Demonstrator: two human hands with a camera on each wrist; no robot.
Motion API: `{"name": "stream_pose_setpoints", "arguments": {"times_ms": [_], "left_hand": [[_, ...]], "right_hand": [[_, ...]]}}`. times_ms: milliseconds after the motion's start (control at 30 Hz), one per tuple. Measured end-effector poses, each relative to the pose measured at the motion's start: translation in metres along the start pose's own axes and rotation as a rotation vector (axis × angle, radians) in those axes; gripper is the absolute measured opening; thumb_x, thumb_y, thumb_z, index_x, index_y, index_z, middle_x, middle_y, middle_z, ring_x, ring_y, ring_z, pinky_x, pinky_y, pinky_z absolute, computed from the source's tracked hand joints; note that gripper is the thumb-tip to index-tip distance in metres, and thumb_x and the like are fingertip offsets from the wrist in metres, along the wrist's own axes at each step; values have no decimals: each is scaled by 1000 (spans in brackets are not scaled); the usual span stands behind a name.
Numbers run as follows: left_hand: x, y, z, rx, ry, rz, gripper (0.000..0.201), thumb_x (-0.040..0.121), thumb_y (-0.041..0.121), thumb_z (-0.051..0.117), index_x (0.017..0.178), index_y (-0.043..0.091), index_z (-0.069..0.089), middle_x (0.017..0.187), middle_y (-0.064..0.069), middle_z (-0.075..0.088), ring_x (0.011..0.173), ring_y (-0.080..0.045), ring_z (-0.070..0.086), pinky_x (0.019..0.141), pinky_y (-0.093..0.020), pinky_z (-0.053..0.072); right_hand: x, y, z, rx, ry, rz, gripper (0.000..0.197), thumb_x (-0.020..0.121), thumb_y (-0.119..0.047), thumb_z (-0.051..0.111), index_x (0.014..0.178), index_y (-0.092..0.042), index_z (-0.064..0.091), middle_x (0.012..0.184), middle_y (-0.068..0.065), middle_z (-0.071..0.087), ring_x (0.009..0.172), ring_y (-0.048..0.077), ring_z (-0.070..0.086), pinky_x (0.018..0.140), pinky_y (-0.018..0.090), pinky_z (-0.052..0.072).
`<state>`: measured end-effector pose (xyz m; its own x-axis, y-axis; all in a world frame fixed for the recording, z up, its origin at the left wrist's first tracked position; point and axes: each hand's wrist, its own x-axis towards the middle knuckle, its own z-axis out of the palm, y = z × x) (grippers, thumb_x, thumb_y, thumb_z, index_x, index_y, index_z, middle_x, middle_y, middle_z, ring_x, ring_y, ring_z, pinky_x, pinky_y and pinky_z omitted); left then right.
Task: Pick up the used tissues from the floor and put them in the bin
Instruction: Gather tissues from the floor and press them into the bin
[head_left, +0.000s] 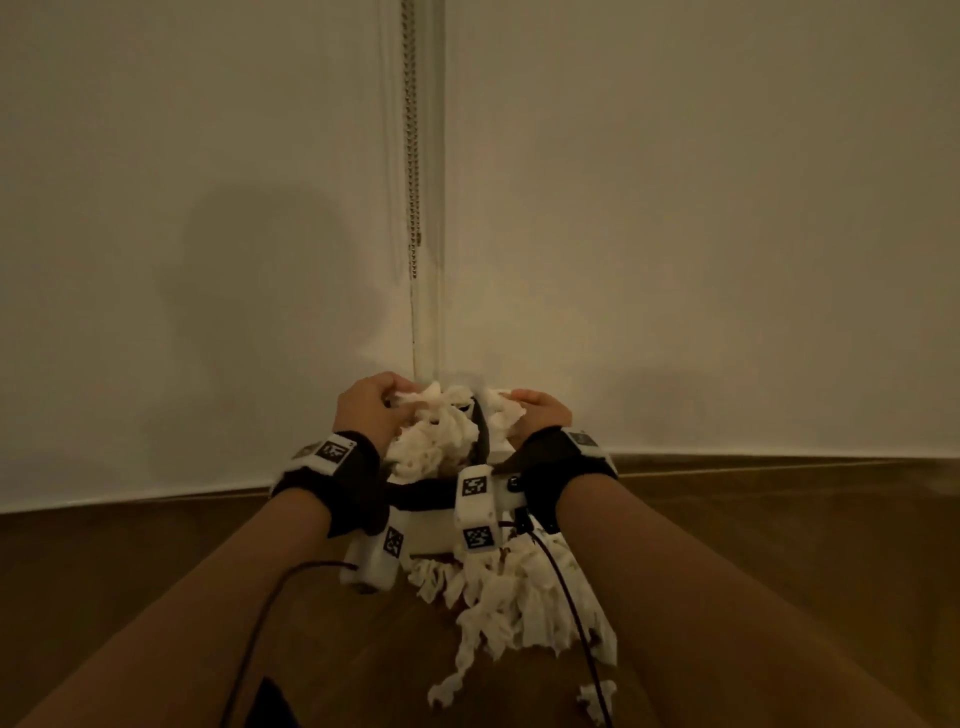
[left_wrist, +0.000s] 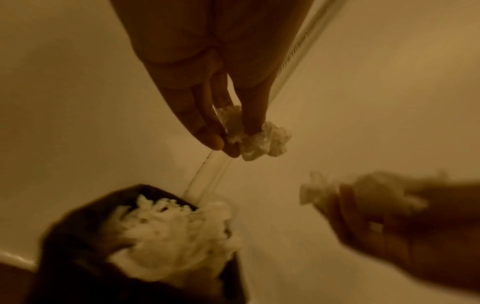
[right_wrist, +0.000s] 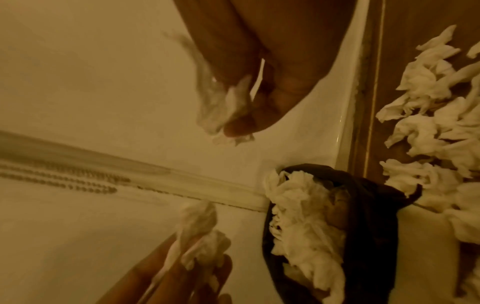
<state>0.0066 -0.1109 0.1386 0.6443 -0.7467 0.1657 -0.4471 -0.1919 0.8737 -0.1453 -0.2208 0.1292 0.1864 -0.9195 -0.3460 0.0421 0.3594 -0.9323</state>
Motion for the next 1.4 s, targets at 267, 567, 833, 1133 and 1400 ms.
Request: {"name": "stream_pose_setpoints", "arguments": {"times_ms": [267,567,833,1133,1400], "left_hand": [[16,-37,24,535,-240,32,33,94,20,49,124,11,58,128,-9,42,112,-23,49,96,-21,35],[15,-70,56,926,-579,155,33,94,11,44,125,6,51,134,-14,36,118,-27,43,100,-33,39],[24,-94,61,1211,-503,96,38,90,28,49,128,22,50,134,-4,37,126,-26,32,103,-45,27],[37,-98,64,1159,-591,-58,50,99,21,36,145,4,25,150,-18,21,131,-34,35,105,-36,32],[36,-93,70,1042,-556,38,48,101,19,26,147,5,20,153,-14,25,139,-30,25,114,-37,16]], "right_hand": [[27,27,46,-584,-102,-330,31,93,-9,47,117,-1,65,120,17,62,113,30,55,96,27,42],[50,72,63,-1085,-439,-345,38,99,-19,36,134,-4,44,142,14,40,132,29,35,108,40,33],[55,96,64,-1434,-567,-455,39,100,-21,31,133,-5,48,142,15,40,131,30,35,109,40,30],[71,108,66,-1607,-585,-442,41,98,-29,32,136,-15,40,141,13,43,126,31,44,102,41,41],[67,120,65,-1567,-554,-559,49,98,-44,25,126,-11,48,137,12,38,110,34,53,90,41,43]]}}
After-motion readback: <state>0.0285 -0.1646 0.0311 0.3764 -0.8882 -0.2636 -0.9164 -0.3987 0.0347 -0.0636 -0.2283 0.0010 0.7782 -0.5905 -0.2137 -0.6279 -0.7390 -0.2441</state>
